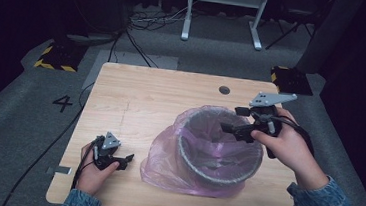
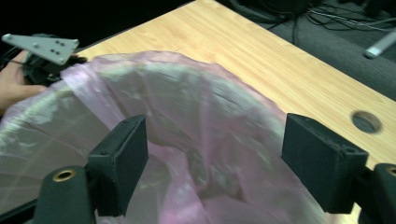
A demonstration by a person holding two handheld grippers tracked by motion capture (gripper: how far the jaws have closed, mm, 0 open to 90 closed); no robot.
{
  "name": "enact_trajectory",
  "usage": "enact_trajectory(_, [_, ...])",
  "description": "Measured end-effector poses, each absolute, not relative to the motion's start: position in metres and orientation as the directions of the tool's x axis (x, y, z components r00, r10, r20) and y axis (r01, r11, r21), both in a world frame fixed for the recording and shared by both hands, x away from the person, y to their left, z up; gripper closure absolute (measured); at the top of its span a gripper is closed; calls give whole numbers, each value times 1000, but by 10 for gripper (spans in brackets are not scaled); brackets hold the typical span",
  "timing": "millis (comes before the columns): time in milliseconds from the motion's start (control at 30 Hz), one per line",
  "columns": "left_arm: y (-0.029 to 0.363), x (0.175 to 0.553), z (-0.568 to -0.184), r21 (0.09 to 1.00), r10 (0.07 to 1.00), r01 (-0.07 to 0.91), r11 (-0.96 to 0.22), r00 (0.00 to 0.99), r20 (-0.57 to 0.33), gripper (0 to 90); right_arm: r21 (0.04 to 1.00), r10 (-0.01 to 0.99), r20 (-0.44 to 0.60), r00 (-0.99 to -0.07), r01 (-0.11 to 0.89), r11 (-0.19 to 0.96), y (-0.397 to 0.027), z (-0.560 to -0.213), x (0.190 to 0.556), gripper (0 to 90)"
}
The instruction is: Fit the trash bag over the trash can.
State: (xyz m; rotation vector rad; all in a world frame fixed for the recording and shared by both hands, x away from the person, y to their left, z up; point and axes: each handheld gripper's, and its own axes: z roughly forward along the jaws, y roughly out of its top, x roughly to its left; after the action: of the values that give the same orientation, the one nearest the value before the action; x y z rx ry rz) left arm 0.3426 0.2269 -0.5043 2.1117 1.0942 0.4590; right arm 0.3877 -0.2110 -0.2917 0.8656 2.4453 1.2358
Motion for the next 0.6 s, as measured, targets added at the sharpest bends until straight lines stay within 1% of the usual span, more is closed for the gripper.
enact_trajectory(200, [226,344,-504,725,816,566,-392,578,-11,226,815,671,5,-741,392,426,-243,-289,384,230])
enact_trajectory(400, [225,345,-504,723,817,569,-392,576,-10,215,821,714,10,-700,413,393,-272,-288,376,230])
enact_trajectory(600, [224,346,-505,723,818,570,-390,575,-12,211,820,750,22,-661,441,364,-299,-295,368,229])
